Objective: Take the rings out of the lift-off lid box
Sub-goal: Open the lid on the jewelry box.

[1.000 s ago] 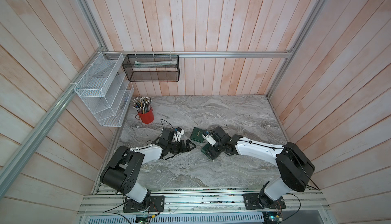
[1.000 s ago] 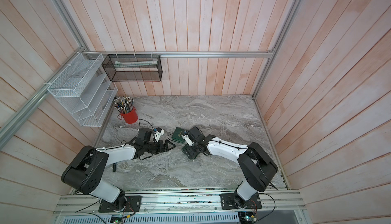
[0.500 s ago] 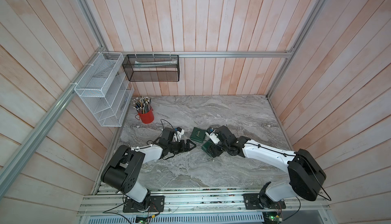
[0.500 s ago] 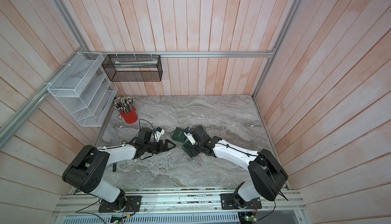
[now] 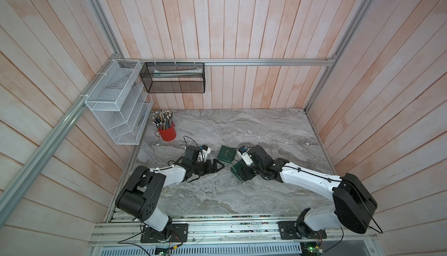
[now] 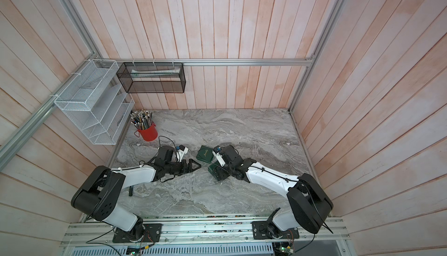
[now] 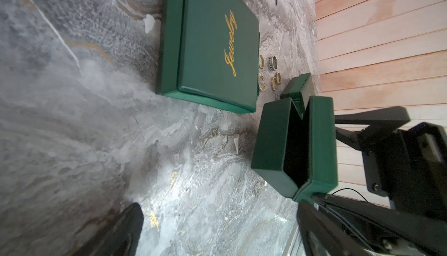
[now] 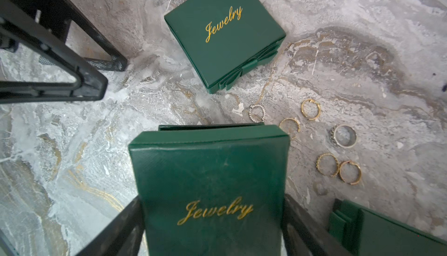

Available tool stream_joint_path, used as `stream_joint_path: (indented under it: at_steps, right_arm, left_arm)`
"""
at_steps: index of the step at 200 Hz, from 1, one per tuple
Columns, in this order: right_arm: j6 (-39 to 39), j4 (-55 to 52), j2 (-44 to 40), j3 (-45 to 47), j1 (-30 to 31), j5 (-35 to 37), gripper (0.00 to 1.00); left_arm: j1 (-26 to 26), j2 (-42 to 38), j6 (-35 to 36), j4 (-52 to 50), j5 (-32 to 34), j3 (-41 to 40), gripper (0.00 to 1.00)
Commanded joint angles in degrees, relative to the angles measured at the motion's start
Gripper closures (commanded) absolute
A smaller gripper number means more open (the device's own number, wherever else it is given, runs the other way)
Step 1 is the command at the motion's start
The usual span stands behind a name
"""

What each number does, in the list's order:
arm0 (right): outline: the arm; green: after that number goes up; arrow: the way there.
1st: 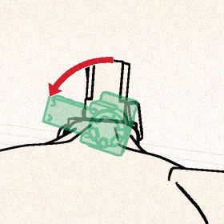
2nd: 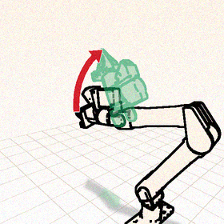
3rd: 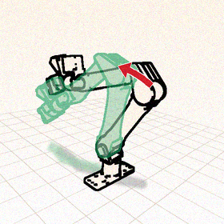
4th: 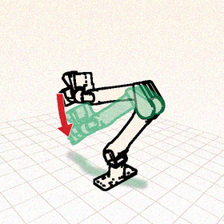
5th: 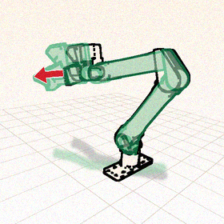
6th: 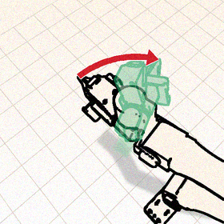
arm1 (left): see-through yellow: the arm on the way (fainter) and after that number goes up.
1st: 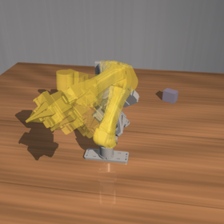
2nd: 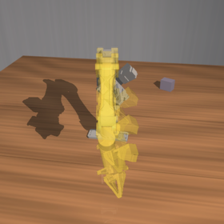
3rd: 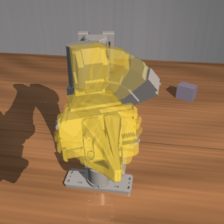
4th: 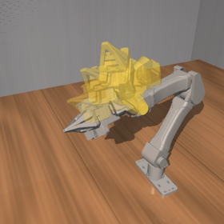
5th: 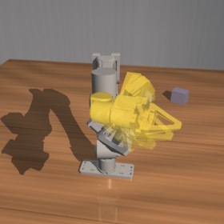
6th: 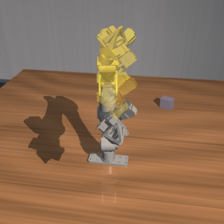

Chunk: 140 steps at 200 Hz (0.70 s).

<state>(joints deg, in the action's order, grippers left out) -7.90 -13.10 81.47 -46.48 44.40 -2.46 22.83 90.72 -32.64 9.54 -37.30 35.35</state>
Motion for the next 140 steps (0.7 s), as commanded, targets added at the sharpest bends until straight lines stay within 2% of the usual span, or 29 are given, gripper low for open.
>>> stream_joint_path:
  at_steps: [1,9,27,49,71,91,105,121,140]
  right_arm:
    - [-1.55,1.02,-1.61,-0.19,1.16,2.23,0.21]
    - [-2.72,0.38,-2.31,-0.76,0.81,3.54,0.21]
    - [-3.15,6.03,-4.37,3.04,0.36,0.12,0.21]
    - [-3.45,1.67,-4.13,0.41,0.69,2.99,0.21]
    - [-4.58,9.63,-6.50,5.75,0.66,-2.17,0.21]
    - [-5.68,6.36,-5.46,4.22,0.60,-2.04,0.21]
    - [-5.54,8.59,-6.50,4.48,0.67,-4.50,0.21]
    - [-6.47,11.81,-6.86,6.95,0.73,-2.97,0.22]
    - [-7.03,10.50,-5.95,6.42,0.68,-3.05,0.22]
  left_arm:
    - [-0.28,1.04,-0.07,1.63,-1.02,0.91,0.00]
    - [-0.24,1.13,0.06,1.18,-1.02,1.30,0.00]
    - [-0.25,1.01,0.11,1.25,-0.85,1.22,0.00]
    - [-0.27,1.32,0.41,0.57,-0.85,1.60,0.00]
    - [-0.20,1.13,-0.31,2.26,-1.53,1.32,0.00]
    - [-0.07,1.36,-0.63,2.66,-2.31,2.02,0.00]
    - [0.47,1.39,-1.18,3.45,-2.64,2.10,0.00]
    - [1.46,1.72,-1.24,4.16,-2.78,2.45,0.00]
    - [2.46,2.77,-1.80,4.90,-3.41,2.91,0.00]
